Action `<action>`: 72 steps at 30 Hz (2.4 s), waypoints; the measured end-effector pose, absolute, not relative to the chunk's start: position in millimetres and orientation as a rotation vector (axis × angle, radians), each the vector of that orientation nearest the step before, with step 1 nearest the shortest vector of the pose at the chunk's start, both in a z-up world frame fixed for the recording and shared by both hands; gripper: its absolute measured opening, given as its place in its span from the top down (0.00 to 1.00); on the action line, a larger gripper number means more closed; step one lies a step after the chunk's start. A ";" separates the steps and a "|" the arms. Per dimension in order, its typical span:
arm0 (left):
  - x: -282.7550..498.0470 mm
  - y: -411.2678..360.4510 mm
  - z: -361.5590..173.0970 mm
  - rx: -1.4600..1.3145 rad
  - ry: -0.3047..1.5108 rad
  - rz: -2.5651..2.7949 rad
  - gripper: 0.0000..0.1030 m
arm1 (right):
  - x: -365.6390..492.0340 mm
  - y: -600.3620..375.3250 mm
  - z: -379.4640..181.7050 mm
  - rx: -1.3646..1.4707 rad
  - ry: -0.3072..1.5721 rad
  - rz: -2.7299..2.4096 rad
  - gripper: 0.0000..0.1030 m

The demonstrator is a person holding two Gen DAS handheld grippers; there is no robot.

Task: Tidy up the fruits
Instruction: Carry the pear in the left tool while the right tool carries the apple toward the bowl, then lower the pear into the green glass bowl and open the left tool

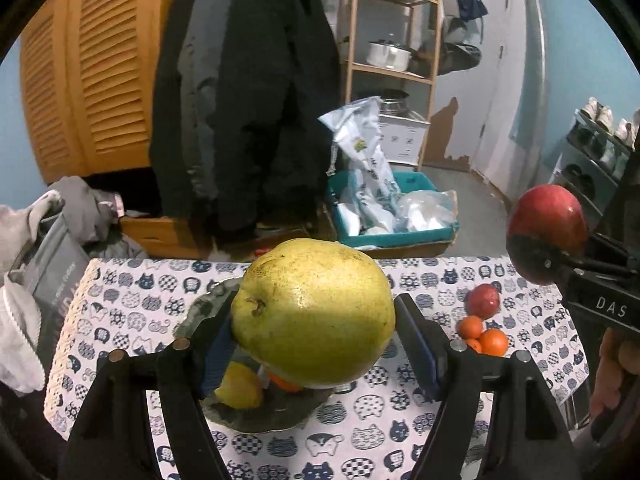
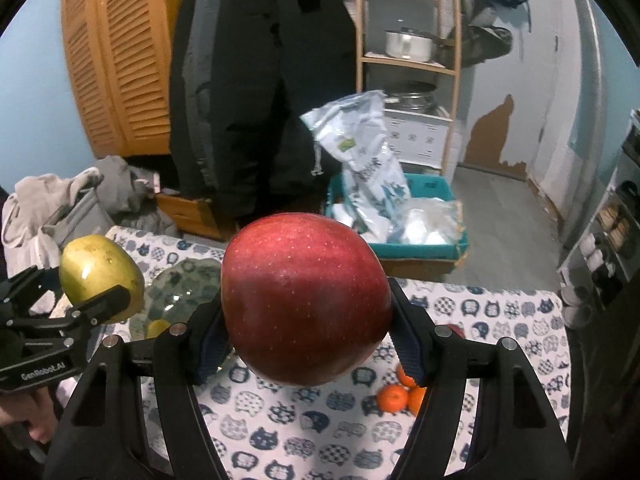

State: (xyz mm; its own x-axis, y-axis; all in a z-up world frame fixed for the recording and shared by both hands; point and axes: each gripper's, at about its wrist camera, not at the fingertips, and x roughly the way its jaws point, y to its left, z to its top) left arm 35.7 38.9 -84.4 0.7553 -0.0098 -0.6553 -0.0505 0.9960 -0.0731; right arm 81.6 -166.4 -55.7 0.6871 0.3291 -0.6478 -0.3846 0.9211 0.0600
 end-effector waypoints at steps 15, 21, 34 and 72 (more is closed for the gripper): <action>40.2 107.5 -111.8 -0.148 0.763 0.133 0.26 | 108.0 -74.4 -78.3 -0.110 0.779 0.520 0.31; 49.9 136.2 -131.3 -0.181 0.803 0.172 0.26 | 119.2 -39.9 -99.4 -0.124 0.820 0.556 0.31; 85.7 178.4 -192.5 -0.280 0.931 0.222 0.26 | 151.2 1.2 -165.0 -0.133 0.967 0.587 0.31; 121.2 187.6 -264.7 -0.327 1.098 0.203 0.26 | 173.1 5.0 -231.0 -0.110 1.115 0.560 0.31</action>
